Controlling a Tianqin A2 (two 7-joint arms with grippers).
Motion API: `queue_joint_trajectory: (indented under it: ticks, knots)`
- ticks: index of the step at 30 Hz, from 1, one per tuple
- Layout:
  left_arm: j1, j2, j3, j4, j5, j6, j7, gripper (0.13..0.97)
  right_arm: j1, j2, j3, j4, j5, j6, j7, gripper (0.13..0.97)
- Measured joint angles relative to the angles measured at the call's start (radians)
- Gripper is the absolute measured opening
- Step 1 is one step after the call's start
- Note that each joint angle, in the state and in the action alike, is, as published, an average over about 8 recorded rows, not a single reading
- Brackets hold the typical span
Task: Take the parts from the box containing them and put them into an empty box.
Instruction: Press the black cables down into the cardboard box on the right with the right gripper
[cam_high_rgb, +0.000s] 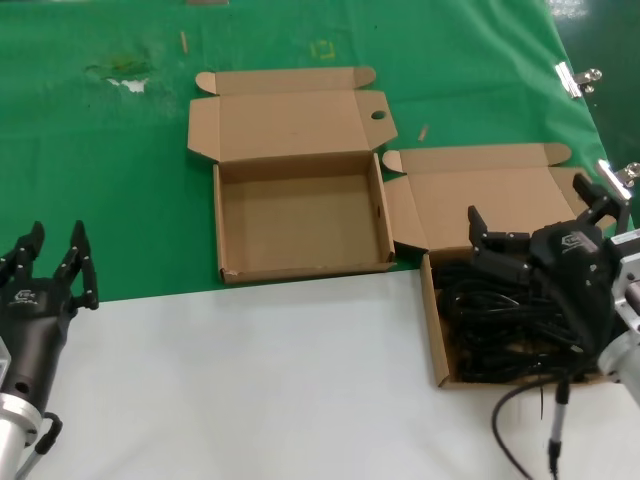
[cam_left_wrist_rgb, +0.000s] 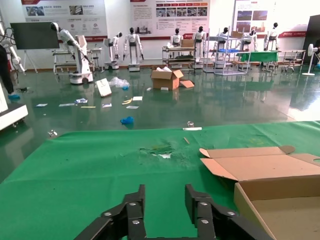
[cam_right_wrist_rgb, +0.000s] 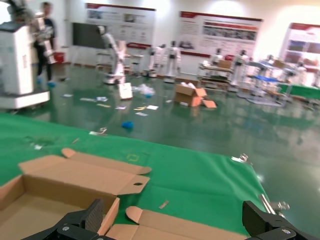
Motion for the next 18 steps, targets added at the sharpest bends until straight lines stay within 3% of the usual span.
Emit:
queue_joint_trajectory:
  ticks: [9,18]
  knots:
    - [0.0,0.0,0.0,0.0,0.0,0.0,0.0,0.264,0.02,0.146,0.015,0.013,-0.014,-0.158,-0.027,0.966]
    - [0.0,0.0,0.0,0.0,0.0,0.0,0.0,0.164,0.118,0.381,-0.068,0.048,-0.116,-0.351,0.036,0.966]
